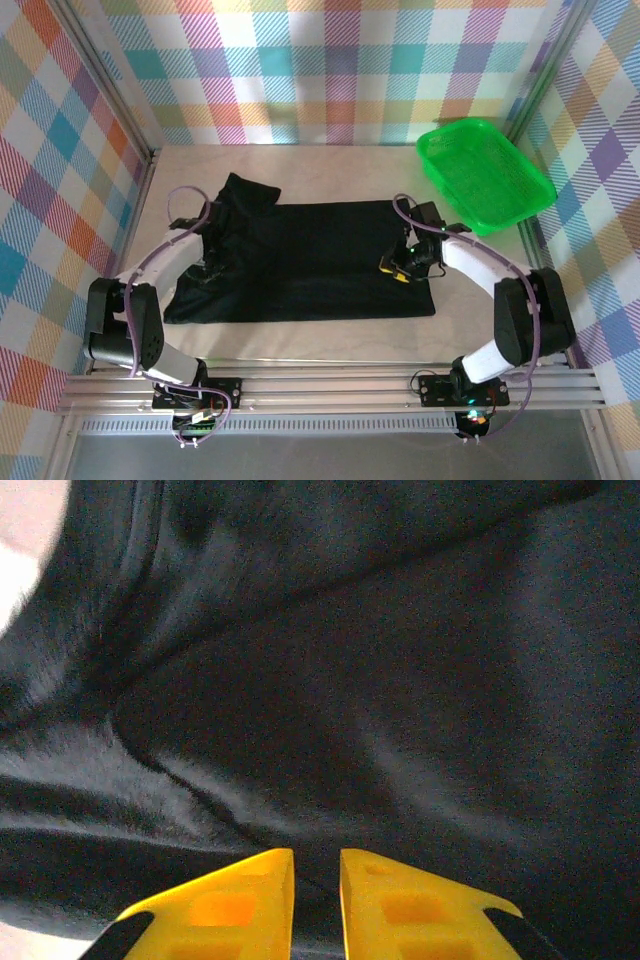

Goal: Fold and stack the t-shirts

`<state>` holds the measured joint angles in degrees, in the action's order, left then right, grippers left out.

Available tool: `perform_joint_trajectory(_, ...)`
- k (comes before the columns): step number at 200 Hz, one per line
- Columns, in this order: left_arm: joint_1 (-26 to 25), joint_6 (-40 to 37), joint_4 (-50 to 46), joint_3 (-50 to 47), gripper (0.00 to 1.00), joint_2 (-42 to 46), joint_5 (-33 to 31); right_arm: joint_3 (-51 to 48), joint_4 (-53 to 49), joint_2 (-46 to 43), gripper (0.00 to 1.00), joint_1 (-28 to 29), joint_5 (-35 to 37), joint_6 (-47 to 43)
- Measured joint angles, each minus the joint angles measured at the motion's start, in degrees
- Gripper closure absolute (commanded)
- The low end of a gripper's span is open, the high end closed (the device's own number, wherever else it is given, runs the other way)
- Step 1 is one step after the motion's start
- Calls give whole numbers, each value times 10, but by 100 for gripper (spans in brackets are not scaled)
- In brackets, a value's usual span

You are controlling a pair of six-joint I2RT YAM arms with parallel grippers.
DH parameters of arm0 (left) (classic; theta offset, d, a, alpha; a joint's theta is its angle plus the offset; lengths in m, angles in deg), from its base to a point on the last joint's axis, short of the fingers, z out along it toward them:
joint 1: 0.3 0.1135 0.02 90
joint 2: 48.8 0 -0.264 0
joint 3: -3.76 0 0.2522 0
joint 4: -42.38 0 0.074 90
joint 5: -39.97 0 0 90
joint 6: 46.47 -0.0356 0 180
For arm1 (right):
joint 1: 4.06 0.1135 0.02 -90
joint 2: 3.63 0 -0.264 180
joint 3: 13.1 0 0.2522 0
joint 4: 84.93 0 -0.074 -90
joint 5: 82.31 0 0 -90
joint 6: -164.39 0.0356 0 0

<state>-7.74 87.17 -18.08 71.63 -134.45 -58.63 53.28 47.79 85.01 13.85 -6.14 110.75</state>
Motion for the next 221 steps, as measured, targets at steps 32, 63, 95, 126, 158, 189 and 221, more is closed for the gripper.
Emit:
perform_joint_trajectory(32, 58, 30, 19, -47, 86, -19, 41, 11, -17, 68, 66, 0, 37, -13)
perform_joint_trajectory(63, 99, 55, 23, -66, 85, -31, 49, 18, -26, 81, 63, -2, 47, -12)
perform_joint_trajectory(95, 128, 65, 19, -71, 85, -26, 62, 16, -36, 78, 60, 4, 48, -6)
perform_joint_trajectory(126, 141, 65, 16, -84, 85, -12, 57, -7, -52, 59, 59, 21, 30, 16)
perform_joint_trajectory(158, 169, 64, -5, -89, 84, -7, 55, -38, -70, 35, 56, 42, -2, 45)
perform_joint_trajectory(189, 167, 62, -45, -56, 69, -3, 24, -29, -87, -3, 47, 43, 11, 45)
perform_joint_trajectory(221, 122, 63, -34, 83, 57, -9, 6, 68, -66, -16, 45, 34, 25, -2)
